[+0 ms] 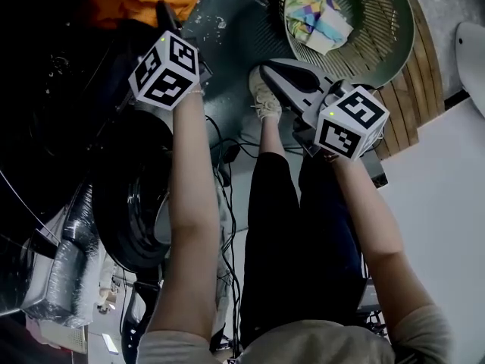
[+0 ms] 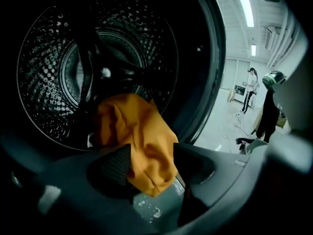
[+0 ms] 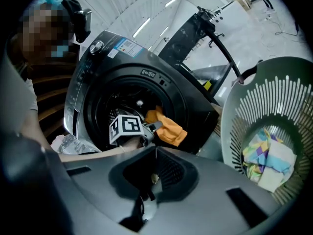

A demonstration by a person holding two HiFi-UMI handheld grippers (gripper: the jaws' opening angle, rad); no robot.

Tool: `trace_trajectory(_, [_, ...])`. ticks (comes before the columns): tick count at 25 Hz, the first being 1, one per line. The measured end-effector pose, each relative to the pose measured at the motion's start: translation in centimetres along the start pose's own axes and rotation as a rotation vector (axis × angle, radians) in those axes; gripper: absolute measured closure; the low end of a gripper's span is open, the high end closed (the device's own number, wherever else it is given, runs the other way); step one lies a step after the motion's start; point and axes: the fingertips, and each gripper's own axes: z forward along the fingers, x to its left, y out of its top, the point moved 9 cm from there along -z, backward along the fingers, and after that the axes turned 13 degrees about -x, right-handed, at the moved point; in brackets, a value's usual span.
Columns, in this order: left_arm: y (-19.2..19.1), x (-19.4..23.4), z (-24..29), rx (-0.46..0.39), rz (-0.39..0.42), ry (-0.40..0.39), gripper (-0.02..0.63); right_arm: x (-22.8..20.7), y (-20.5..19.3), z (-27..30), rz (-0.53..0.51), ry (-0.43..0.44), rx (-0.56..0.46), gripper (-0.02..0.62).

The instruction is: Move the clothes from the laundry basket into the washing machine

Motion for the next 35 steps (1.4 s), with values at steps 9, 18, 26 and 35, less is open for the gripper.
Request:
trace_trajectory(9, [-3.0,-0.9,2.7,0.115,0.145,-0.017,0.421,-0.2,-0.2,0.1,-0.006,0.009,-0.003,0.581])
trace_trajectory(18, [3.2,0.1,3.6,-0.084,0.224,0.013,0.583,-0.3,0.0,-0.1,0.000,-0.004,-0.018,0.581])
trace_trajectory(26, [7.0,3.0,6.9,-0.184,0.242,0.132,0.562,-0.3,0.7,0.6,-0.004,-0.003,-0.025,0.581])
trace_trajectory(35, [4.9,1.7,3.3,-0.115,0.094,0.087,0.377,-0.3,1.5,-0.2,-0.009,-0.016,-0.047,0.581])
